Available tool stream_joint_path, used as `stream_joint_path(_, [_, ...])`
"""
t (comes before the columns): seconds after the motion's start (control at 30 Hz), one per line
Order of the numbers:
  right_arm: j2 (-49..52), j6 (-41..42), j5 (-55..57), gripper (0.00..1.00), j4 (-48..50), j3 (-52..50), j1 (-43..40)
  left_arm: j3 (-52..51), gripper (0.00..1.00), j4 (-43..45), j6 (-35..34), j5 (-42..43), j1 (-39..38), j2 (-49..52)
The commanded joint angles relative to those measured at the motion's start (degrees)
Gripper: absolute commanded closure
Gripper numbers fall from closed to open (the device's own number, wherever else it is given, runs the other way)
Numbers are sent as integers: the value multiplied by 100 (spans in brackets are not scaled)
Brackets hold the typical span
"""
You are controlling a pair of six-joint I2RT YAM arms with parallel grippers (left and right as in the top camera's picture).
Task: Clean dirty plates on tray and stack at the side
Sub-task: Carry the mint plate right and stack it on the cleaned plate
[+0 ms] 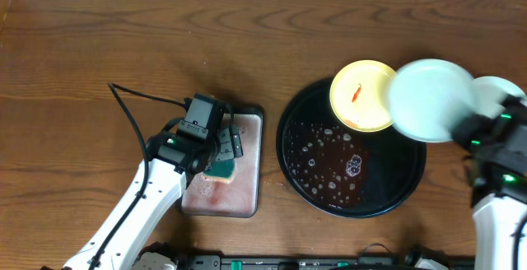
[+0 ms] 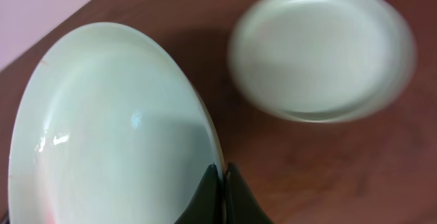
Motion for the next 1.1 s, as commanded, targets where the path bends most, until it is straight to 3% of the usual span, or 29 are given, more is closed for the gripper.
stream_joint_path(0.0, [481,667,-778,99,114,50,-1036,105,16,-20,-28,-31,26,11])
stream_joint_path(0.27, [2063,1082,-669,99,1233,50,-2197,105,16,-20,-28,-31,26,11])
stream_joint_path(0.53, [2861,883,-96,99,1729,76,-2391,105,16,-20,-28,-31,26,11])
stream_joint_path(0.7, [2907,385,-142,99,1440,553,-2350,105,16,-20,-28,-31,26,11])
stream_joint_path(0.93, [2909,389,-118,99,909,1294,-2280,105,16,-20,-28,-31,26,11])
stream_joint_path(1.0, [2909,389,-120,69,911,1349,-2275,105,16,-20,-28,-31,26,11])
stream_joint_path(1.07, [2909,387,-197,46,824,1351,-2275,105,16,-20,-28,-31,26,11])
